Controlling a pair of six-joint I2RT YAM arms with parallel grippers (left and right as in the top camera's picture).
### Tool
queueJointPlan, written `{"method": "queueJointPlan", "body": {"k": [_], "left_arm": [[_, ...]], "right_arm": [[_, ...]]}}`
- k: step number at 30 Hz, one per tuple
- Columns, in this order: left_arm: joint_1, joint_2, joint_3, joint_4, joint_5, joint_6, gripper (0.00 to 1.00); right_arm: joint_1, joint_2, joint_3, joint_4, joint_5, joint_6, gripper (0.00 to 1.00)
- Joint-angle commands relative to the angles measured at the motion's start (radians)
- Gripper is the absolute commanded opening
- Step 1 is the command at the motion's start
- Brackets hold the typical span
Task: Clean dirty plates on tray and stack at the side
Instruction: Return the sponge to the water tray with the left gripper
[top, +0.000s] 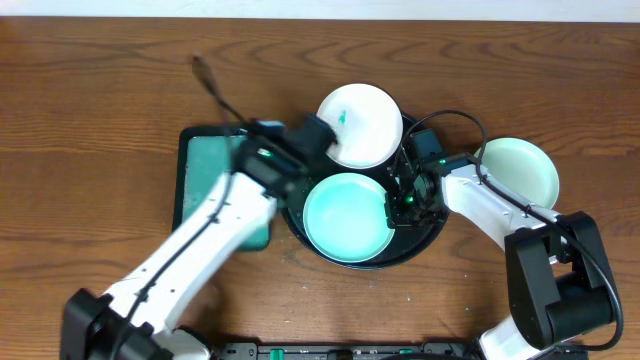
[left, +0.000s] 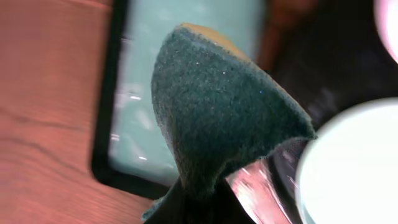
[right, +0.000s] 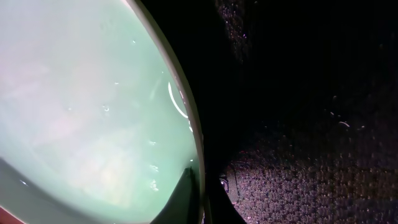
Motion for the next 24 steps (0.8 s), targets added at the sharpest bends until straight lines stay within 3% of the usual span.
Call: {"method": "queueJointPlan", "body": {"k": [1, 11, 13, 18, 24], "left_arm": [[0.117, 0.025, -0.023, -0.002, -0.059, -0.010, 0.07], [0.392, 0.075, -0.238, 0.229, 0.275, 0.108, 0.09], [0.428, 0.075, -0.245, 0.234, 0.324, 0.140, 0.17], [0.491, 0.049, -0.245, 0.219, 0.452, 0.195, 0.55], [0.512, -0.080, -0.244, 0.176, 0.480, 0.195, 0.59]], "right_arm": [[0.007, 0.034, -0.020, -0.007, 0.094, -0.006, 0.01], [0.007, 0.034, -0.020, 0.037, 0.150, 0.066, 0.01], [0.007, 0.034, -0.020, 0.030, 0.150, 0.066, 0.01], [0.020, 0.034, -0.020, 0.026, 0.150, 0.065, 0.01], [0.043, 0.002, 0.003, 0.023, 0.102, 0.004, 0.01]]}}
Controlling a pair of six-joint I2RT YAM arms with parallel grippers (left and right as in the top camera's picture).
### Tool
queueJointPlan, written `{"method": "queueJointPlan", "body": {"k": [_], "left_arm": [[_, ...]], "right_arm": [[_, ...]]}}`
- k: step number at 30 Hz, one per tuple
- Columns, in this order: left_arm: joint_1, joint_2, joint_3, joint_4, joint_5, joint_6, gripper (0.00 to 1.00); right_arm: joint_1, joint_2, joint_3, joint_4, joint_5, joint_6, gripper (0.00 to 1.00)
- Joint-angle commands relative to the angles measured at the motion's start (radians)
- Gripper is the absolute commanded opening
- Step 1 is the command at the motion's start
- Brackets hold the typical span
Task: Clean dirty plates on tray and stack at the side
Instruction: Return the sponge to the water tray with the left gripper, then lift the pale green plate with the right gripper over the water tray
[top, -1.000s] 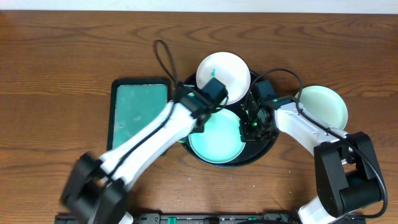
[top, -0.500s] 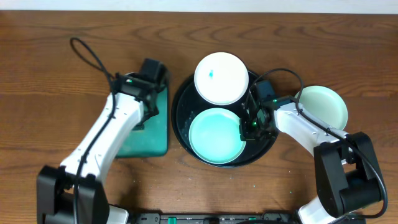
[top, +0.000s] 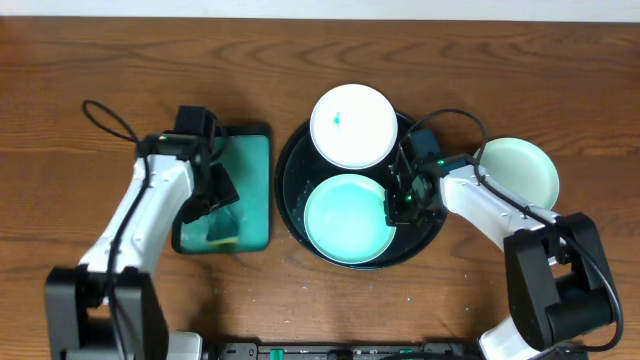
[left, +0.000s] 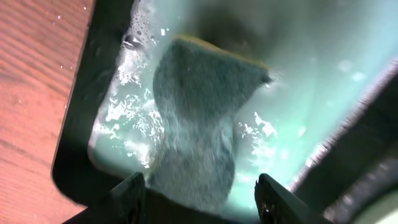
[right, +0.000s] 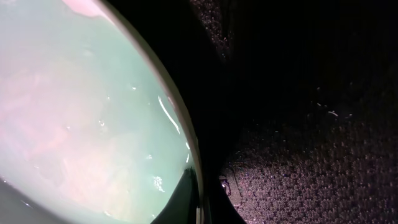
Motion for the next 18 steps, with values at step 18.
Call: {"method": "queueJointPlan", "body": {"k": [18], "left_arm": [[0.006, -0.639, 0.006, -0.074, 0.041, 0.024, 0.80]], "right_arm": [[0.295, -0.182, 0.335, 0.224, 0.092, -0.049, 0.01]]}}
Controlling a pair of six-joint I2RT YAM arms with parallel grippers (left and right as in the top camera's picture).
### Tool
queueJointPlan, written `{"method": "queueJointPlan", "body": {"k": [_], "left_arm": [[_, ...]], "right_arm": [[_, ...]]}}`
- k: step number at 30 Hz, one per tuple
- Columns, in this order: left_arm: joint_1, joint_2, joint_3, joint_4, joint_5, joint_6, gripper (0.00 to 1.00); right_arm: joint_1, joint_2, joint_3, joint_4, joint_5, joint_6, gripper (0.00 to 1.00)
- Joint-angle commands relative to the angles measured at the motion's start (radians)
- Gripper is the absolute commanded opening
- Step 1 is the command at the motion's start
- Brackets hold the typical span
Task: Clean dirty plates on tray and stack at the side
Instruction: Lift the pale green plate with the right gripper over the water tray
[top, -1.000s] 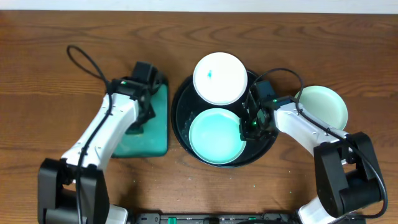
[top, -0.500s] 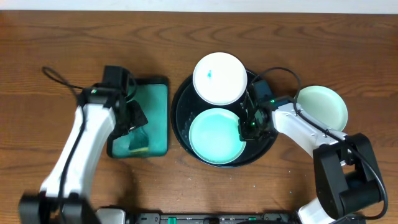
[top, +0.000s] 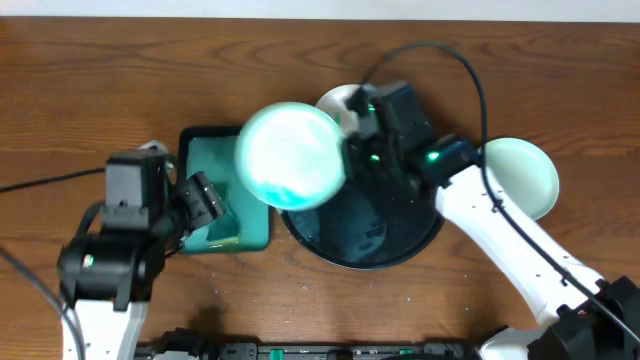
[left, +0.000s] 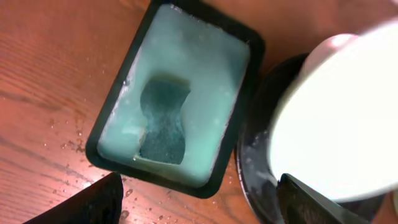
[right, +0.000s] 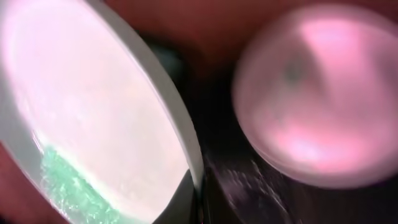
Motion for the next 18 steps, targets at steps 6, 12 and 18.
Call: {"method": "queueJointPlan", "body": {"k": [6, 12, 18], "left_arm": [[0.005, -0.047, 0.005, -0.002, 0.006, 0.006, 0.80], [0.005, -0.037, 0.005, -0.002, 0.006, 0.006, 0.80], [0.005, -0.027, 0.005, -0.002, 0.006, 0.006, 0.80]], "right_arm": [[0.228, 0.099, 0.010, 0.264, 0.373, -0.113, 0.01], [0.315, 0.119, 0.010, 0.412, 0.494, -0.336, 0.01], [0.406, 0.117, 0.010, 0.498, 0.725, -0.490, 0.01]]}}
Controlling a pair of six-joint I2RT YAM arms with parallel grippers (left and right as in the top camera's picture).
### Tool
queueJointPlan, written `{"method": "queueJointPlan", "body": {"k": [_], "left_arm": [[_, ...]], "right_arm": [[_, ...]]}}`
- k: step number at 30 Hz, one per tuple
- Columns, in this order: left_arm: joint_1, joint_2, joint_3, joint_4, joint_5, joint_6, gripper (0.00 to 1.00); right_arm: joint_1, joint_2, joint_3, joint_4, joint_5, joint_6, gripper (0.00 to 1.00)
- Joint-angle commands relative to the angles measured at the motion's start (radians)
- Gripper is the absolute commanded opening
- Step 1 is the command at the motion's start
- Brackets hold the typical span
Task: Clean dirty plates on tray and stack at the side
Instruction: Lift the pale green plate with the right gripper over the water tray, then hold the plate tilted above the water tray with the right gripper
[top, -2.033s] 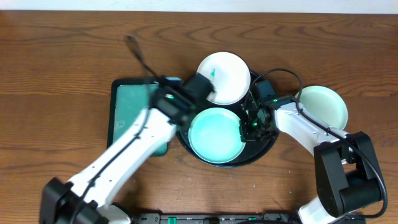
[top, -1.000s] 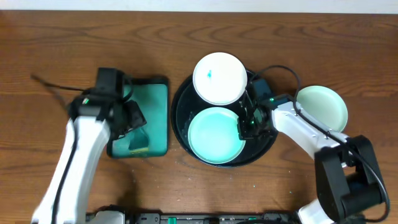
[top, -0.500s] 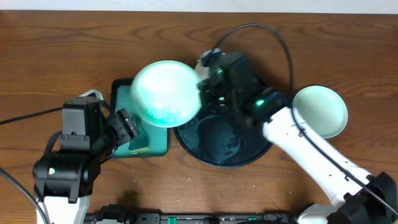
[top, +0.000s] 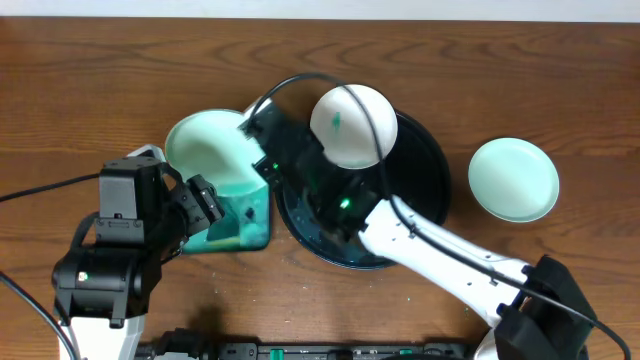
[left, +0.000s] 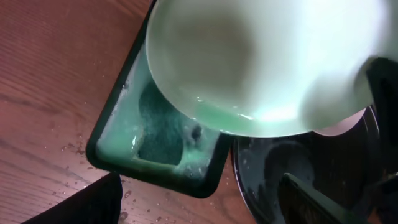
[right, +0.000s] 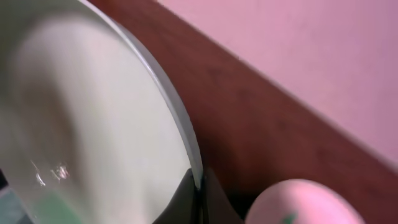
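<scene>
My right gripper (top: 256, 150) (right: 199, 191) is shut on the rim of a pale green plate (top: 203, 150) (left: 267, 62), holding it tilted over the far end of the soapy basin (top: 266, 228) (left: 109, 127). Green liquid gathers at the plate's lower edge. A dark green sponge (left: 158, 121) lies in the basin's water. My left gripper (top: 203, 205) (left: 199, 211) hangs open above the basin's near side, holding nothing. A white plate (top: 352, 125) (right: 298, 205) with a green smear rests at the back of the round black tray (top: 425, 175).
One clean pale green plate (top: 513, 178) lies on the table right of the tray. My right arm stretches across the tray from the lower right. Water drops speckle the wood in front of the basin.
The right gripper has carried the pale green plate further left, from between the tray and basin to over the basin's far end, more tilted. The left gripper is still open near the basin.
First my left gripper held the sponge by the tray while the right pinched the green plate's rim in the tray. Then the sponge lay in the basin, released. After that the right held the plate up off the tray, and now holds it over the basin.
</scene>
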Motion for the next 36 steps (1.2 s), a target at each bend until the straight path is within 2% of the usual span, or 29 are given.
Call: {"method": "queueJointPlan", "body": {"k": [1, 6, 9, 14, 36], "left_arm": [[0.005, 0.008, 0.005, 0.000, 0.006, 0.006, 0.80], [0.005, 0.014, 0.005, 0.000, 0.006, 0.007, 0.80], [0.005, 0.014, 0.005, 0.000, 0.006, 0.006, 0.80], [0.005, 0.014, 0.005, 0.000, 0.006, 0.006, 0.80], [0.005, 0.014, 0.005, 0.000, 0.006, 0.007, 0.81]], "right_arm": [[0.058, -0.018, 0.009, 0.032, 0.220, -0.156, 0.01], [0.132, -0.018, 0.009, 0.109, 0.440, -0.216, 0.01], [0.155, -0.018, 0.009, 0.151, 0.504, -0.239, 0.01], [0.164, -0.018, 0.009, 0.185, 0.528, -0.288, 0.01], [0.165, -0.018, 0.009, 0.188, 0.528, -0.287, 0.01]]}}
